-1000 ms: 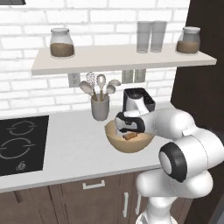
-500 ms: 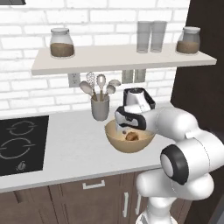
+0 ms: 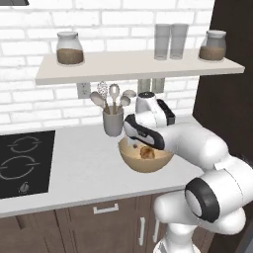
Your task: Open the cabinet, pick up the bread from the cabinet and place it in the basket. Then move the basket to the dining counter.
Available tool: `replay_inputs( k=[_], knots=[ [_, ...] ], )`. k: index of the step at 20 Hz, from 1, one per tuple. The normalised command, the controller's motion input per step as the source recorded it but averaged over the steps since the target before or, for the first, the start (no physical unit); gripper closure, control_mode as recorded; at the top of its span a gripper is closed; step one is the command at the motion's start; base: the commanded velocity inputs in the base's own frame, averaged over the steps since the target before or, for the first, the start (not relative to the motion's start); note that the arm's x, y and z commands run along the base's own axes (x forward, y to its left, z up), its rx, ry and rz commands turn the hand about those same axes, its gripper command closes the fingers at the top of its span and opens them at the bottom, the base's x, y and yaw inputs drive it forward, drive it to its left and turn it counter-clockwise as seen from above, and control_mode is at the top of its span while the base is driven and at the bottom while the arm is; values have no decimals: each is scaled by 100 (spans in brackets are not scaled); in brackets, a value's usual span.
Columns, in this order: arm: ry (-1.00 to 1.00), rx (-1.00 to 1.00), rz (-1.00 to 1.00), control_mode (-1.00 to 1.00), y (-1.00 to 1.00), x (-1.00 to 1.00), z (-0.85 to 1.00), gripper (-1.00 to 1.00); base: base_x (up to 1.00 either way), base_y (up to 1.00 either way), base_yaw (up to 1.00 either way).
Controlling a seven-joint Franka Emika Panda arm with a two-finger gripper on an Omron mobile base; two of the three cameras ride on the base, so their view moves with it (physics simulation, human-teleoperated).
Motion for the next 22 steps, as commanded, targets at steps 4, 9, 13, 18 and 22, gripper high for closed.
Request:
replay_inputs(
  k=[4,9,13,18,22],
  knots=[
    [0,-11,15,-100,66,-64,4,-100,0,0,0],
    [0,-13,18,-100,44,-24,-30,-100,0,0,0],
    [0,-12,20,-100,5,15,-44,-100,0,0,0],
    [0,-6,16,-100,-6,24,-31,-100,0,0,0],
    [1,-3,14,-100,-17,14,-32,-100,0,0,0]
  ],
)
